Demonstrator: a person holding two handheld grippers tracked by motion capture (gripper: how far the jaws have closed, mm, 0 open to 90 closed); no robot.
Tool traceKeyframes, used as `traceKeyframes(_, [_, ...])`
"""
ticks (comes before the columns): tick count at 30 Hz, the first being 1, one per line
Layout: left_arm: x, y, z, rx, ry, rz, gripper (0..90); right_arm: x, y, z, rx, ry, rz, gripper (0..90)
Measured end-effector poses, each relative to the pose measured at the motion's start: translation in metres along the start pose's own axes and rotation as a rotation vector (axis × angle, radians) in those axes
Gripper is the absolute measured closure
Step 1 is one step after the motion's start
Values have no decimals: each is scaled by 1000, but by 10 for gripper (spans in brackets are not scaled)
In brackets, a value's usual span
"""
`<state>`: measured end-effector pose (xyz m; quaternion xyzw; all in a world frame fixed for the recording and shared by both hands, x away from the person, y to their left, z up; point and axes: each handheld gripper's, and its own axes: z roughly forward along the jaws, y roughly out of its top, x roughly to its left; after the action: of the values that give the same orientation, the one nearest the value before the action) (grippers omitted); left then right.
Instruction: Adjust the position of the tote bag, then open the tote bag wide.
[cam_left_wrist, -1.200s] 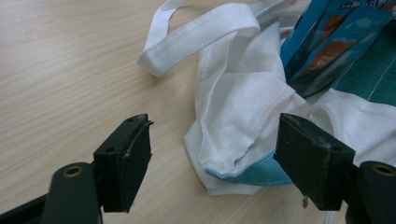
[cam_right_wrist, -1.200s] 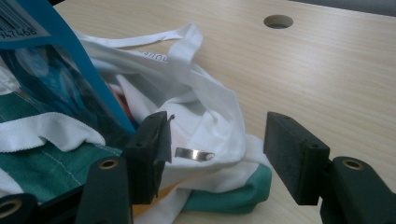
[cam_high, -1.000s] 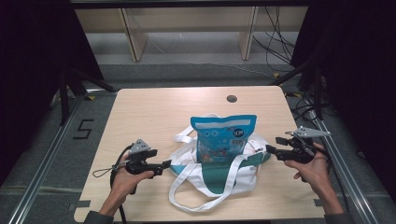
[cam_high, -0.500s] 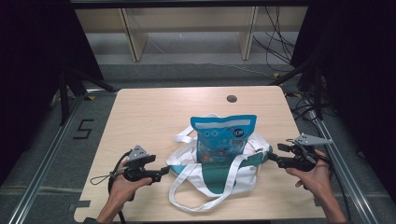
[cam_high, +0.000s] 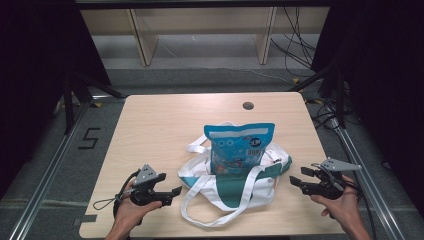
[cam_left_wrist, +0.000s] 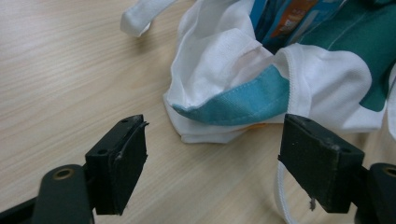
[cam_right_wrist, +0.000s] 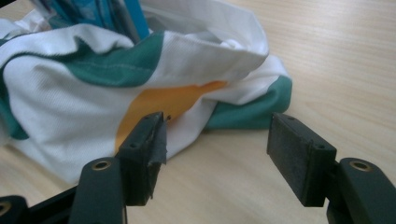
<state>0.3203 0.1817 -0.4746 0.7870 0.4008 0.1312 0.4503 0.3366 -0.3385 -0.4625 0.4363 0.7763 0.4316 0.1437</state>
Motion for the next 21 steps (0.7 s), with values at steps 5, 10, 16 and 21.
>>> traceKeyframes(5, [-4, -8, -2, 6, 13, 24, 221, 10, -11, -3, 20, 21, 9, 379])
traceKeyframes(10, [-8, -14, -2, 8, 10, -4, 220, 16, -18, 1, 53, 13, -29, 372])
traceKeyframes(16, [-9, -21, -6, 35, 27, 24, 218, 16, -22, 2, 63, 2, -51, 371])
traceKeyframes(21, [-13, -25, -9, 18, 26, 1, 212, 19, -25, -2, 64, 11, -44, 370])
